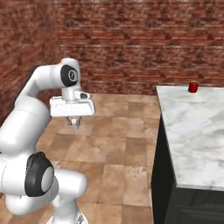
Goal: Pick up the marshmallow and place it in the cup of hot chocolate on the dining counter.
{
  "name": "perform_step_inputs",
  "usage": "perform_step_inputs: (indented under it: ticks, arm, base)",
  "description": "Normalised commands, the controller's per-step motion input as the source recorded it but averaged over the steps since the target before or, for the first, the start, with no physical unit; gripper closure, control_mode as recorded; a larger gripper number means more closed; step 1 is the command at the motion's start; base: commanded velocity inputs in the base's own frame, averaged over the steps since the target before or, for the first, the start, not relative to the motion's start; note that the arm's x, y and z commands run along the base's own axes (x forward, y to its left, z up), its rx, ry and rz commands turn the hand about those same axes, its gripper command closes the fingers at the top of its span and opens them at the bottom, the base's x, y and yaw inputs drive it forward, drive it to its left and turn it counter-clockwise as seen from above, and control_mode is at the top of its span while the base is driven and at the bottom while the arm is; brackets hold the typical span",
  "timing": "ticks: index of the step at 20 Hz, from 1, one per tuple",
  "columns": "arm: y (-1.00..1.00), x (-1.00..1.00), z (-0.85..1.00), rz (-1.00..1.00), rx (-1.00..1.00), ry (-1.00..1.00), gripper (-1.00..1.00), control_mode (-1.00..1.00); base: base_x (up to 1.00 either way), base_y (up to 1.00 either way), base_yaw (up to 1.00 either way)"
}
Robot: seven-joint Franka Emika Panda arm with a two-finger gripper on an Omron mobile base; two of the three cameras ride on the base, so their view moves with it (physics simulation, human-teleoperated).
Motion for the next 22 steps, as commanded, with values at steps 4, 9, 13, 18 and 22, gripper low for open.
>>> perform_step_inputs:
  ticks: [4, 9, 13, 18, 22]
  arm:
    - [0.00, 0.00, 0.00, 0.00, 0.00, 0.00, 1.00, 1.00]
    - [0.00, 0.00, 0.00, 0.00, 0.00, 0.00, 1.00, 1.00]
    - [0.00, 0.00, 0.00, 0.00, 0.00, 0.00, 1.00, 1.00]
    - [0.00, 0.00, 0.00, 0.00, 0.00, 0.00, 1.00, 1.00]
    - [0.00, 0.00, 0.00, 0.00, 0.00, 0.00, 1.00, 1.00]
  base:
    - [0.99, 0.12, -0.09]
    - [1.00, 0.26, -0.17]
    - [1.00, 0.11, -0.21]
    - [0.83, 0.03, -0.26]
    - [0.65, 0.06, -0.33]
